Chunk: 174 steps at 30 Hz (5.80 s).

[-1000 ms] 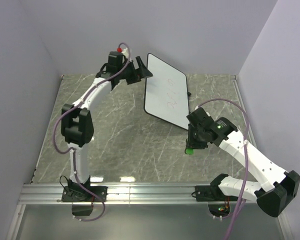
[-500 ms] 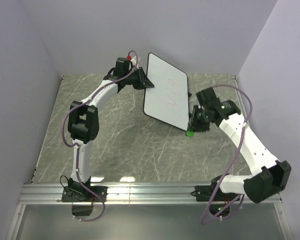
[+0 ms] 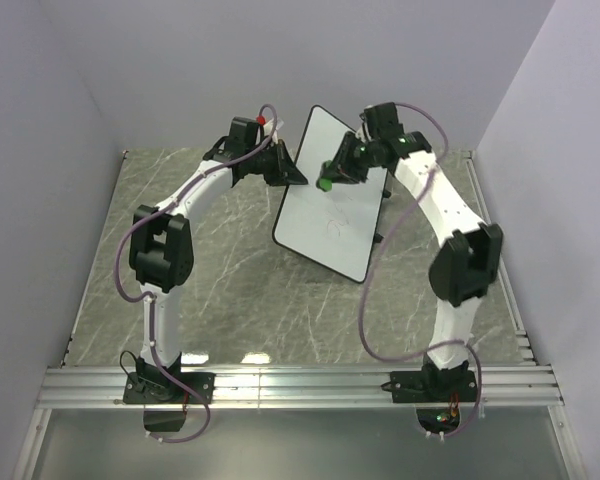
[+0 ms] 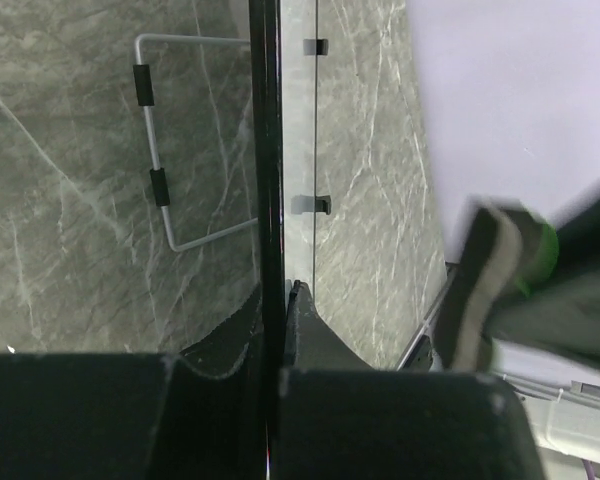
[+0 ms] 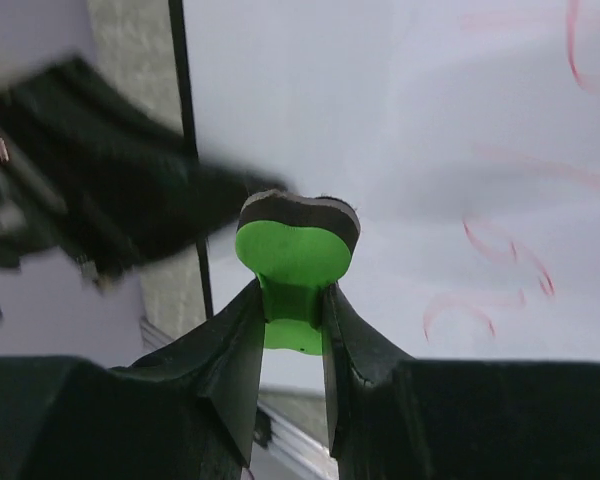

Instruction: Erase the whiteboard

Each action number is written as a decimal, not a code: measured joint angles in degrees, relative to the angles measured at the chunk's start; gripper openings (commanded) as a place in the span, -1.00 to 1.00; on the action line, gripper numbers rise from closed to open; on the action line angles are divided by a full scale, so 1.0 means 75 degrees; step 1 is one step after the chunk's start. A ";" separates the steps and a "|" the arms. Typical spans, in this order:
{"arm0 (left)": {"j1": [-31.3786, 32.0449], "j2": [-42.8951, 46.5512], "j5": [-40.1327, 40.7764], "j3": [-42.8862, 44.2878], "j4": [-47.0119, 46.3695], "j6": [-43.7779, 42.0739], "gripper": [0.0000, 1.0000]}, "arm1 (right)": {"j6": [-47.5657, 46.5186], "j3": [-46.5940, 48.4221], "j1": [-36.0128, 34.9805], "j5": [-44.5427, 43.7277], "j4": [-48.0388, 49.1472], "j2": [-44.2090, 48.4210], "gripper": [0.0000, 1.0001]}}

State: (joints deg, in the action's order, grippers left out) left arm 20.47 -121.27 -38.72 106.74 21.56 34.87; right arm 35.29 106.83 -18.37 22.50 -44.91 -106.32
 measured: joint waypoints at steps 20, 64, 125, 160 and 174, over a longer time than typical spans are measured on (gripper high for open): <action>-0.0082 0.0096 0.0029 -0.0169 0.0082 0.0032 -0.99 | 0.1279 0.3110 0.1093 -0.0516 0.0009 -0.3555 -1.00; -0.0096 0.0146 0.0344 -0.0012 0.0787 0.0149 -0.99 | 0.1003 0.0530 0.1413 0.0169 0.0262 -0.2760 -1.00; -0.0096 0.0207 0.0423 0.0058 0.1105 0.0178 -0.99 | 0.3086 0.0749 0.1804 0.2194 0.2465 -0.3602 -1.00; -0.0064 0.0309 0.0230 -0.0090 0.0898 -0.0431 -0.99 | 0.0956 -0.4412 0.0291 0.0184 0.0181 0.0210 -1.00; 0.0085 0.0393 0.0565 -0.0032 0.1046 -0.0358 -0.99 | 0.0956 0.0379 0.0300 -0.0676 -0.0743 -0.1888 -1.00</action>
State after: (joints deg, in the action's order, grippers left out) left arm 21.10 -118.32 -34.48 106.50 29.41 32.18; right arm 42.46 109.67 -16.12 17.43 -50.48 -120.49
